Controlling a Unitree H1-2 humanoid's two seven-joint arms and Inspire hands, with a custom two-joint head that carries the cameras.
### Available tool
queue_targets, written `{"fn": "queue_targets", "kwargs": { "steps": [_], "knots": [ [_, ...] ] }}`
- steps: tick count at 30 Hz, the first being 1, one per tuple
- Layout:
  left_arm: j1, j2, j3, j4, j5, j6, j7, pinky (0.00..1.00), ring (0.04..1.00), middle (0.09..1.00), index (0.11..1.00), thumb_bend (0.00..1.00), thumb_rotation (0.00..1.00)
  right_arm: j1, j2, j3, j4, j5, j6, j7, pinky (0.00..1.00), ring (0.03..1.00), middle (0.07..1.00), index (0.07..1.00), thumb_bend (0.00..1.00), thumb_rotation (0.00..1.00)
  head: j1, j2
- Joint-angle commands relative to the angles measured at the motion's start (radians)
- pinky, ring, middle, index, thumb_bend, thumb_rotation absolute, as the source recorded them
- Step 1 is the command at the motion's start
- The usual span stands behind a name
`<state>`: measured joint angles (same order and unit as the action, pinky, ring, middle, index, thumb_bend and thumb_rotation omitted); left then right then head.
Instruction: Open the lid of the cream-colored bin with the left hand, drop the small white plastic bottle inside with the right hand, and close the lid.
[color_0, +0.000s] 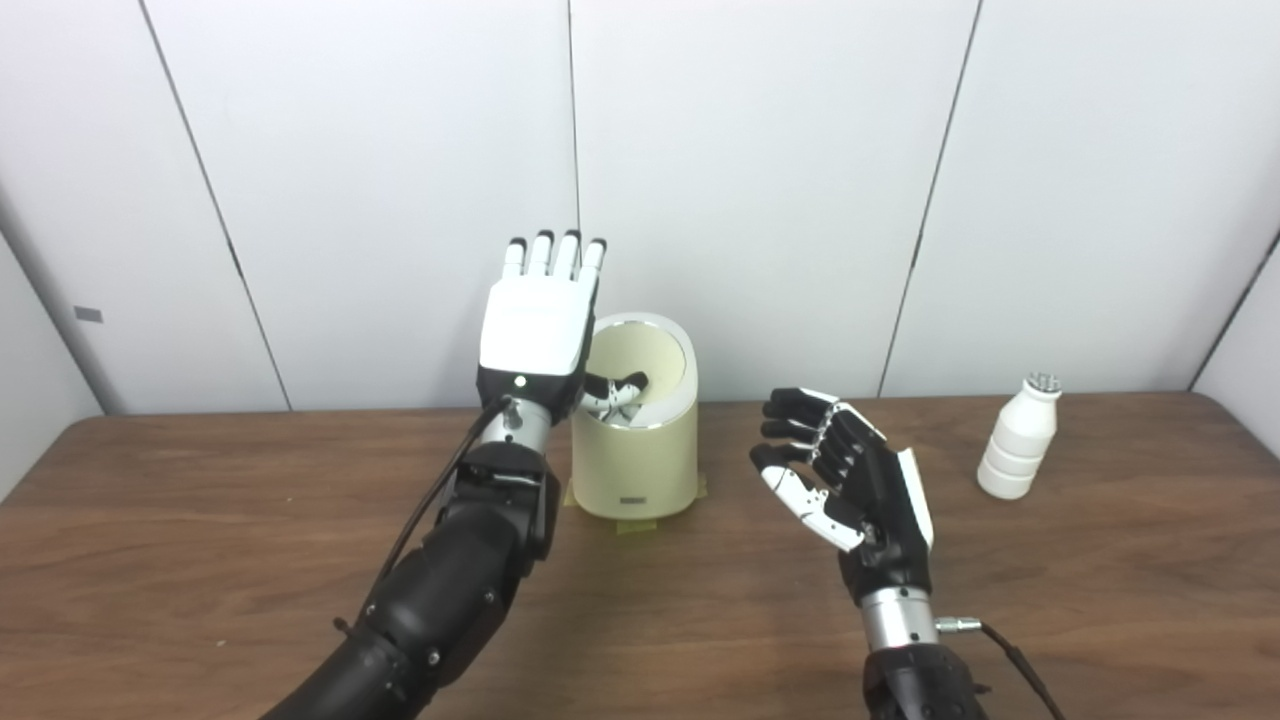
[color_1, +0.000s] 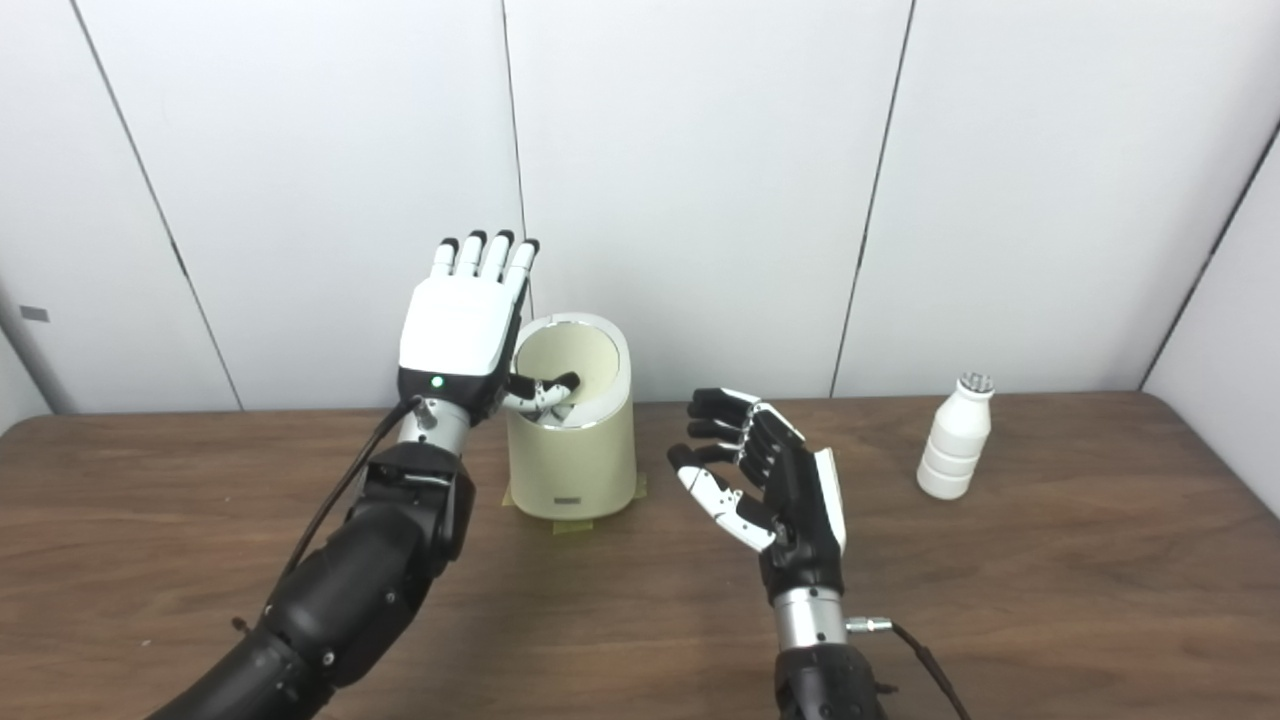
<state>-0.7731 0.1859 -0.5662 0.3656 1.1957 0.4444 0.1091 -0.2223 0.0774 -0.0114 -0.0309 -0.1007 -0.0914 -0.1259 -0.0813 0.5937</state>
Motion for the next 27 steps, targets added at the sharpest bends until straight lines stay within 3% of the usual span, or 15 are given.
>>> {"fn": "queue_targets", "kwargs": {
  "steps": [1,4,6,8,10,12,17,23,27],
  "knots": [
    [-0.019,0.018,-0.002,0.021,0.011,-0.002,-0.032,1.0,1.0,1.0,1.0,1.0,0.21,-0.036,0.005,0.001,-0.036,0.0,-0.02,-0.005,0.56,0.651,0.671,0.648,0.28,0.17,0.0,0.0],
    [-0.013,0.007,0.023,0.026,-0.003,0.005,0.003,1.0,1.0,1.0,1.0,1.0,0.28,-0.036,0.003,0.0,-0.036,0.003,-0.017,-0.003,0.56,0.652,0.67,0.648,0.29,0.19,0.0,0.001],
    [-0.01,-0.008,0.054,0.026,-0.013,0.018,0.011,1.0,1.0,1.0,1.0,0.83,0.46,-0.036,0.002,0.0,-0.034,0.004,-0.022,-0.001,0.56,0.652,0.671,0.649,0.29,0.19,0.0,0.001],
    [-0.005,-0.036,0.112,0.004,-0.044,0.024,-0.02,1.0,1.0,1.0,1.0,0.67,0.72,-0.036,0.002,-0.001,-0.033,0.004,-0.022,-0.003,0.56,0.649,0.67,0.647,0.29,0.2,0.001,0.001],
    [0.002,-0.071,0.185,-0.027,-0.109,0.025,-0.042,1.0,1.0,1.0,1.0,0.6,0.9,-0.036,0.003,-0.002,-0.033,0.005,-0.02,-0.004,0.56,0.648,0.668,0.644,0.29,0.2,0.001,0.001],
    [0.006,-0.109,0.261,-0.054,-0.168,0.025,-0.058,1.0,1.0,1.0,1.0,0.59,0.98,-0.036,0.005,-0.002,-0.033,0.006,-0.018,-0.003,0.56,0.648,0.669,0.644,0.29,0.19,0.002,0.001],
    [-0.005,-0.181,0.409,-0.087,-0.272,0.025,-0.068,0.99,1.0,1.0,1.0,0.58,1.0,-0.037,0.0,0.002,-0.028,-0.004,-0.019,-0.002,0.56,0.65,0.67,0.645,0.28,0.2,0.003,-0.002],
    [0.002,-0.182,0.442,-0.116,-0.351,0.009,-0.015,1.0,1.0,1.0,0.997,0.6,1.0,-0.035,0.004,0.003,-0.034,0.009,-0.004,0.004,0.56,0.654,0.675,0.646,0.29,0.2,0.004,-0.003],
    [0.044,-0.185,0.497,-0.204,-0.534,-0.128,0.01,0.96,0.992,0.998,0.976,0.53,1.0,-0.038,0.006,0.0,-0.035,0.007,-0.001,-0.002,0.57,0.653,0.669,0.643,0.3,0.21,0.003,-0.004]
  ]
}}
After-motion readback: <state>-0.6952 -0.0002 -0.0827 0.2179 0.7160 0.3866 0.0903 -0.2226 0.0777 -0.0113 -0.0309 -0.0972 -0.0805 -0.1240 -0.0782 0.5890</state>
